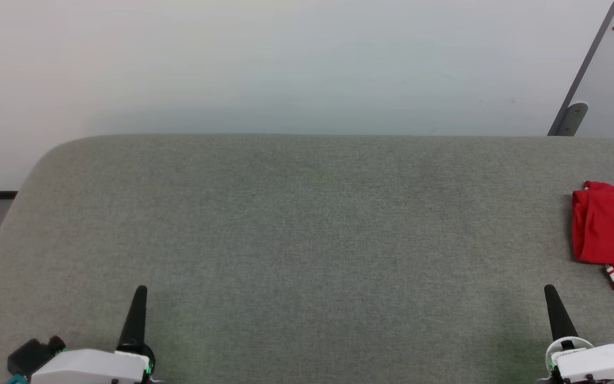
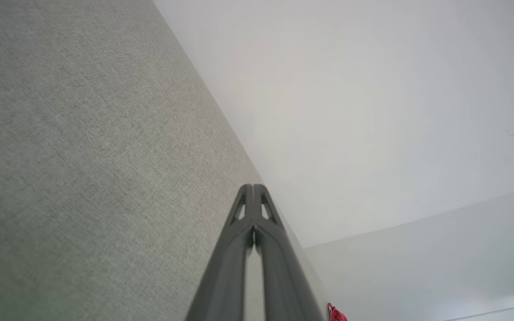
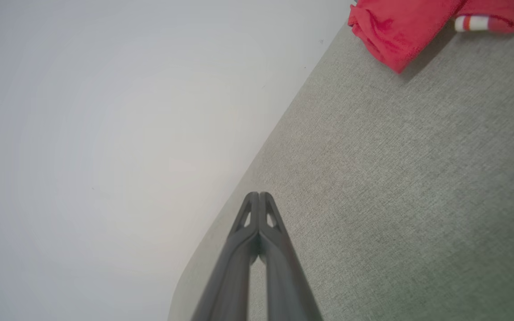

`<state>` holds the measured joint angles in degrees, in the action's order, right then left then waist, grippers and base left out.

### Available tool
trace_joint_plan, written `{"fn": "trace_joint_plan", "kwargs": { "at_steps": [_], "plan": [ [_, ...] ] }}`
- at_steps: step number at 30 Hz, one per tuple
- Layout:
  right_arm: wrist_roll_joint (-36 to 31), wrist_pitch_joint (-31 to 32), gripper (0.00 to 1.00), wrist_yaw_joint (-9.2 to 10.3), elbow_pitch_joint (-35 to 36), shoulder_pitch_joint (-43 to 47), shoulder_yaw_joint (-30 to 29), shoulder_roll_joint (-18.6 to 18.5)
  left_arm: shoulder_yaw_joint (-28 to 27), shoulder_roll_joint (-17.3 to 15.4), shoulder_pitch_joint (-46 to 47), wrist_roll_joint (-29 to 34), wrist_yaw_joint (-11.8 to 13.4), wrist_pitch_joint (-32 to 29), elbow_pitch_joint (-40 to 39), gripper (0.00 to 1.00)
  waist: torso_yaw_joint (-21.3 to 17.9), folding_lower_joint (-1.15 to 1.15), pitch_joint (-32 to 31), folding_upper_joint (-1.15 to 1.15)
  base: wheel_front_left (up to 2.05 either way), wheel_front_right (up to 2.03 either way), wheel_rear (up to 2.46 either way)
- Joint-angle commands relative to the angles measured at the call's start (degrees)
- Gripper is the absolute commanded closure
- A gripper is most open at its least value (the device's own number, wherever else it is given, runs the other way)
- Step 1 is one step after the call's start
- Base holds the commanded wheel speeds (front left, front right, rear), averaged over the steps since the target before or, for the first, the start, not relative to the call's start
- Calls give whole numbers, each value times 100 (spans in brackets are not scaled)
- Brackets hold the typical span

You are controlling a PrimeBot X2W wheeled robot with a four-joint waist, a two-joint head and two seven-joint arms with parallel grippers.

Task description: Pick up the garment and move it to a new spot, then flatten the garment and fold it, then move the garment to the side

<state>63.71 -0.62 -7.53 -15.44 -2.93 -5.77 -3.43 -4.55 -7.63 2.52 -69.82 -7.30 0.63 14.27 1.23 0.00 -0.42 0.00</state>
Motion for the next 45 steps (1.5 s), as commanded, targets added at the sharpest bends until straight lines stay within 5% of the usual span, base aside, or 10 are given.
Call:
{"fn": "trace_joint_plan", "kwargs": {
  "at_steps": [1, 45],
  "plan": [
    [169, 45, 100, 4, 70, -141, -30, -9, -42, -5, 109, -151, -18, -36, -48, 100, -3, 0, 2, 0, 0, 0, 0],
    [2321, 586, 100, 6, 136, -317, -71, 50, -179, 387, 335, -1834, -29, -592, -30, 100, -92, 0, 45, 0, 0, 0, 0]
  ]
}}
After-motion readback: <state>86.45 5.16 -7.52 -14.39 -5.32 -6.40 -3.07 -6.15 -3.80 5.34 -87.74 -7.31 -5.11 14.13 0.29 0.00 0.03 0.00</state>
